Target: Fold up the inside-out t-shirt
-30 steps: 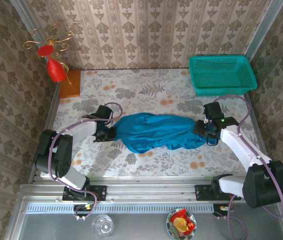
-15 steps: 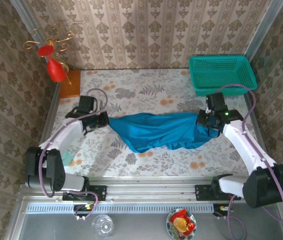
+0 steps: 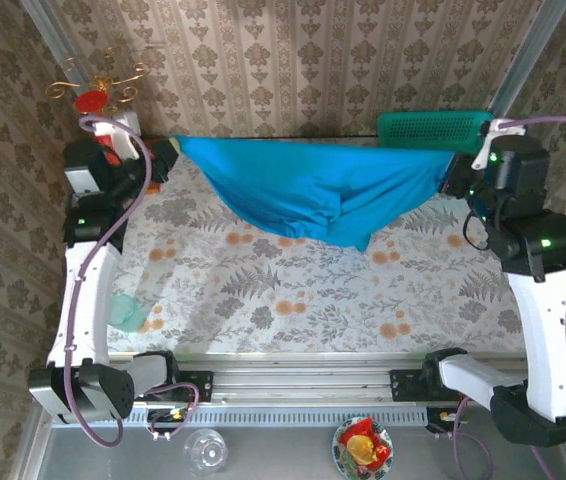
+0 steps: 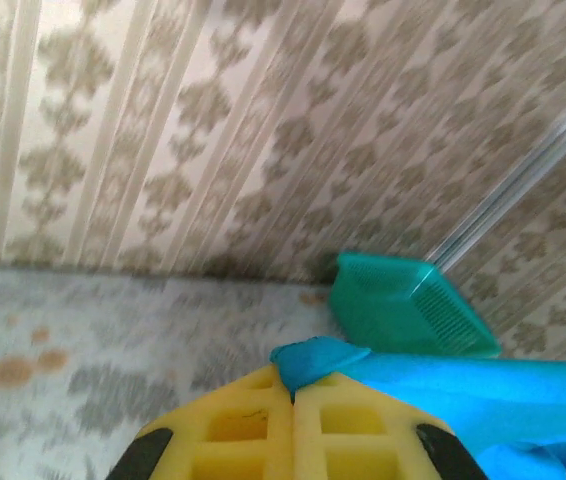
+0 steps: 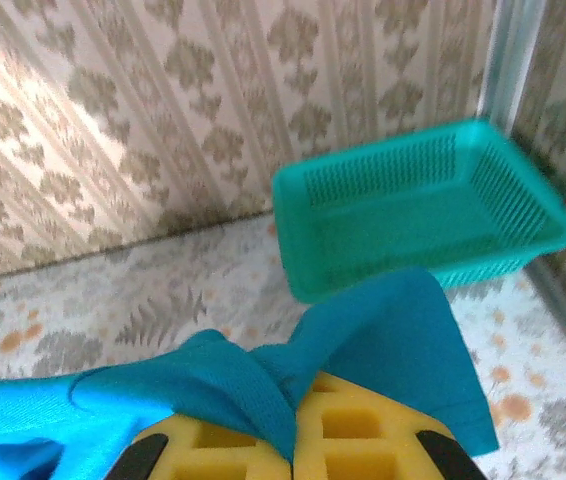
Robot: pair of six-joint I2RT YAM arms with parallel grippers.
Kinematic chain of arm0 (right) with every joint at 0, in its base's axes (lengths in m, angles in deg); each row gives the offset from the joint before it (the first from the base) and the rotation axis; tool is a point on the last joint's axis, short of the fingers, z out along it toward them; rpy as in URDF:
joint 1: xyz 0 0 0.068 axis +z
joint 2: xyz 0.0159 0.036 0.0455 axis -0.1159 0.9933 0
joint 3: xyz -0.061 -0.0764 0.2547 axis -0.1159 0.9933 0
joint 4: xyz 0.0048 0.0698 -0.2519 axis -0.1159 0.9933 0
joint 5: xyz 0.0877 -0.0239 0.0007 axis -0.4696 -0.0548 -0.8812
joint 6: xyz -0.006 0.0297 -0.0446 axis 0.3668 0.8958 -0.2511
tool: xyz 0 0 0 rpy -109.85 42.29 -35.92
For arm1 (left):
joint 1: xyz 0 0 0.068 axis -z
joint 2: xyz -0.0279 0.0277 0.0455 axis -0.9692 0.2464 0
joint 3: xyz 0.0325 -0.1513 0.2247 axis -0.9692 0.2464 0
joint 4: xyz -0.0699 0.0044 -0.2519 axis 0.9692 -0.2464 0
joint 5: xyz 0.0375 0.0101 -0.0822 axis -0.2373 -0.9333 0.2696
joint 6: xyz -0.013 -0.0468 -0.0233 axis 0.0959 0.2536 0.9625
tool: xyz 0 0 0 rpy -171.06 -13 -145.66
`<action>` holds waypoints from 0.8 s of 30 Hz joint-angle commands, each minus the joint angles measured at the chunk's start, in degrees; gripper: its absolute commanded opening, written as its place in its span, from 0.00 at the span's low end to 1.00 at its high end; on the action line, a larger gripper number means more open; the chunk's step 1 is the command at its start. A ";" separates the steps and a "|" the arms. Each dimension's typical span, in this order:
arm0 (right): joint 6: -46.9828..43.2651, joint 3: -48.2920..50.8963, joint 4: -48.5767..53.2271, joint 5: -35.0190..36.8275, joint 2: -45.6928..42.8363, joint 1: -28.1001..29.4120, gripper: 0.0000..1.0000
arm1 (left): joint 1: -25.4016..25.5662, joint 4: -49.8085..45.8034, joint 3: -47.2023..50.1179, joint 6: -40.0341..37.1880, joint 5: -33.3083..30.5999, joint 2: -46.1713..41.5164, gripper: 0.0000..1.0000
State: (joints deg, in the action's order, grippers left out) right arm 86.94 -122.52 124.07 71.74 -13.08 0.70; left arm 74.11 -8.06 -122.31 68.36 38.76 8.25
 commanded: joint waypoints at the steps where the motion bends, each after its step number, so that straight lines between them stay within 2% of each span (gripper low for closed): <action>1: -3.30 -0.23 0.50 5.73 -2.17 -0.68 0.00 | -3.51 6.37 -7.96 3.49 4.02 0.10 0.00; 3: -2.50 2.34 -1.51 0.92 -2.43 -0.76 0.00 | -6.42 2.54 -16.77 3.95 4.84 2.74 0.00; 5: -0.75 5.11 -3.75 -7.65 -2.19 -0.76 0.00 | -9.17 -0.80 -26.48 5.73 7.80 6.88 0.00; 8: 1.40 7.21 -4.99 -16.16 -1.25 -0.76 0.00 | -9.29 -1.27 -31.30 8.82 10.55 10.66 0.00; 10: 1.70 6.48 -3.58 -14.77 -1.48 -0.76 0.00 | -8.06 -0.02 -27.42 10.06 11.43 11.10 0.00; 13: 2.10 4.44 -0.78 -6.41 -4.00 -0.77 0.00 | -6.35 0.30 -17.21 10.89 11.88 10.94 0.00; 14: 1.83 4.14 -0.76 -5.66 -5.20 -0.77 0.00 | -5.98 0.56 -13.81 11.54 12.47 10.92 0.00; 18: 1.86 5.88 -1.68 -11.24 -7.35 -0.81 0.00 | -5.54 2.97 -5.09 12.32 12.92 9.62 0.00; 20: 1.92 7.58 -1.94 -15.89 -7.10 -0.76 0.00 | -5.77 2.64 -3.96 11.32 12.91 8.47 0.00; 24: 2.01 9.40 -1.41 -19.48 -6.76 -0.81 0.00 | -6.15 -0.84 -4.93 8.97 13.95 6.84 0.00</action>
State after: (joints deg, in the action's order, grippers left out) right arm 88.38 -114.94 122.52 55.67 -20.64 0.44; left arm 68.90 -10.09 -124.06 78.92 51.77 19.85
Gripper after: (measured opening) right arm 0.074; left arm 0.062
